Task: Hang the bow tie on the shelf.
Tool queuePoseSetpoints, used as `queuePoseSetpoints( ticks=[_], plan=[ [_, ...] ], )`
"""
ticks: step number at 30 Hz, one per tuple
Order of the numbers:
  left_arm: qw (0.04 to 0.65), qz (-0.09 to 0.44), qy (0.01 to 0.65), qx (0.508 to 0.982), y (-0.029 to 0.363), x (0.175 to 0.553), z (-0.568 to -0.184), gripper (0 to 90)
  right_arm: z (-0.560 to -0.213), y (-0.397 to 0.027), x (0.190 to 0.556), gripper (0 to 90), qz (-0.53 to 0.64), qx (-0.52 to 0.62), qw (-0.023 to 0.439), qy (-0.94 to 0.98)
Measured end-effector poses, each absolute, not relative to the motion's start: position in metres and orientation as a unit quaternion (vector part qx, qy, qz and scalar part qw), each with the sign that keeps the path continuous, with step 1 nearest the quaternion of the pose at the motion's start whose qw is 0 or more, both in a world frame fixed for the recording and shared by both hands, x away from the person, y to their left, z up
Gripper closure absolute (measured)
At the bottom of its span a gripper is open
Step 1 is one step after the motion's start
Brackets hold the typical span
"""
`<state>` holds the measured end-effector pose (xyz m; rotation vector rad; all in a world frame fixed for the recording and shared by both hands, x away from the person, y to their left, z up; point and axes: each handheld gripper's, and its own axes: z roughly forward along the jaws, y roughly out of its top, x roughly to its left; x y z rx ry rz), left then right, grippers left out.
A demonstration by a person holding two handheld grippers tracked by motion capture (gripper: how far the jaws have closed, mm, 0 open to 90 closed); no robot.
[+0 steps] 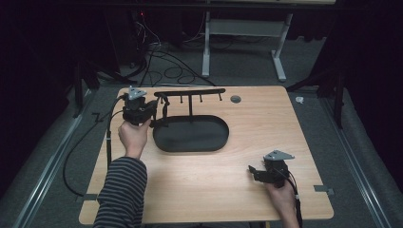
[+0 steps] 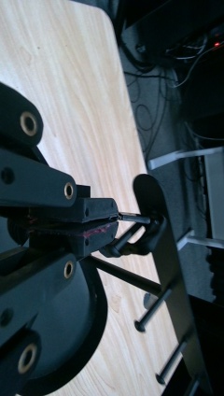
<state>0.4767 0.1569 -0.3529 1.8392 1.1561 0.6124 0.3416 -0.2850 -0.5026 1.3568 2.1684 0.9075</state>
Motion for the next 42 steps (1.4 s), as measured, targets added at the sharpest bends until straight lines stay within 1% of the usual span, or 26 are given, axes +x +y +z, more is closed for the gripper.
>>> queuePoseSetpoints(
  ticks=[9,16,22,30,42],
  plan=[
    [0.42,0.242,0.462,0.742,0.158,0.475,-0.355,82.5,-0.502,-0.285,0.342,26.6,0.327,0.488,0.211,0.781],
    [0.425,0.23,0.46,0.745,0.161,0.47,-0.353,73.2,-0.502,-0.285,0.342,26.6,0.327,0.489,0.211,0.781],
    [0.43,0.223,0.464,0.742,0.166,0.464,-0.357,67.8,-0.502,-0.285,0.342,26.5,0.327,0.489,0.211,0.781],
    [0.432,0.224,0.461,0.742,0.171,0.455,-0.358,64.0,-0.503,-0.285,0.342,26.6,0.327,0.488,0.212,0.781],
    [0.433,0.223,0.462,0.741,0.179,0.443,-0.357,60.9,-0.502,-0.285,0.342,26.6,0.327,0.489,0.211,0.781]
  ],
)
